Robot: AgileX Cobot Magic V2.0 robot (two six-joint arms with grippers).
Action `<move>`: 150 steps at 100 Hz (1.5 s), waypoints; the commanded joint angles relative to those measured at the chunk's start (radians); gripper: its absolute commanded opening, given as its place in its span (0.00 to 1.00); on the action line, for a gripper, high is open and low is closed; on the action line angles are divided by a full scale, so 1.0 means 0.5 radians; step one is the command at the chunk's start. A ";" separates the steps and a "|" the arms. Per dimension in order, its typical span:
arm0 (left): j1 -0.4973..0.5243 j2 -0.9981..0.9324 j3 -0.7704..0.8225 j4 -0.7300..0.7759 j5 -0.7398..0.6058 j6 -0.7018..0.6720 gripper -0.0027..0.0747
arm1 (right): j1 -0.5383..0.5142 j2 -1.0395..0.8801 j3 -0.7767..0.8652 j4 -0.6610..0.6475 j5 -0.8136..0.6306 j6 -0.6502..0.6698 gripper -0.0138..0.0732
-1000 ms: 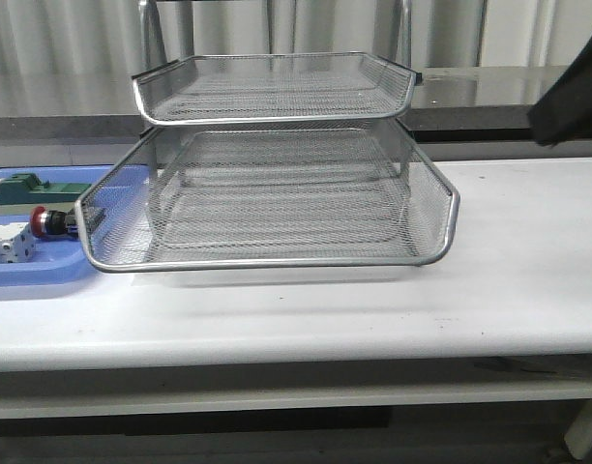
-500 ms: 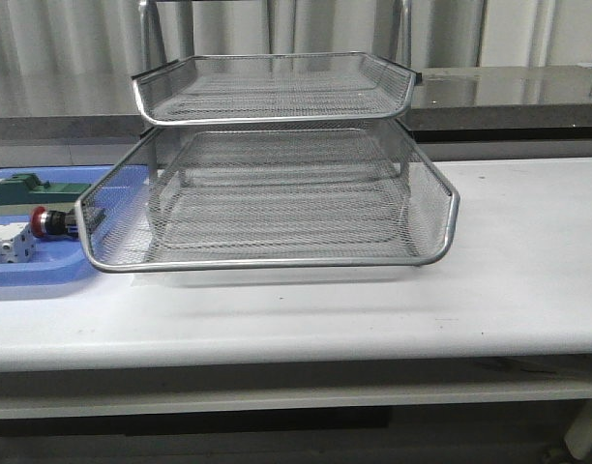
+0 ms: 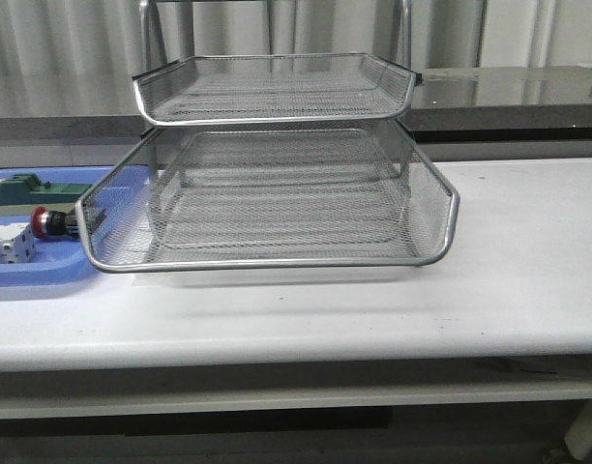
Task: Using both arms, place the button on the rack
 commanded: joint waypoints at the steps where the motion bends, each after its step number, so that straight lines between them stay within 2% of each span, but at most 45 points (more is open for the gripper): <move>1: -0.014 -0.070 0.095 -0.010 -0.165 -0.017 0.01 | -0.009 0.004 -0.072 -0.033 -0.122 -0.002 0.76; 22: -0.014 -0.070 0.095 -0.010 -0.165 -0.017 0.01 | -0.009 0.004 -0.072 -0.033 -0.168 -0.002 0.75; 29: -0.014 -0.070 0.095 -0.010 -0.165 -0.017 0.01 | -0.009 0.004 -0.072 -0.033 -0.178 -0.002 0.71; 36: -0.014 -0.070 0.095 -0.010 -0.165 -0.017 0.01 | -0.009 0.004 -0.072 -0.033 -0.191 -0.002 0.61; 55: -0.014 -0.070 0.095 -0.010 -0.165 -0.017 0.01 | -0.009 0.004 -0.072 -0.033 -0.189 -0.002 0.23; 67: -0.014 -0.070 0.095 -0.010 -0.165 -0.017 0.01 | -0.009 0.004 -0.072 -0.033 -0.189 -0.002 0.07; 108: -0.014 -0.070 0.095 -0.010 -0.165 -0.017 0.01 | -0.009 0.004 -0.072 -0.033 -0.189 -0.004 0.08; 136: -0.014 -0.066 0.055 -0.014 -0.293 -0.017 0.01 | -0.009 0.004 -0.072 -0.033 -0.189 -0.004 0.08; 150: -0.014 -0.003 -0.071 -0.073 -0.160 -0.017 0.01 | -0.009 0.004 -0.072 -0.033 -0.189 -0.004 0.08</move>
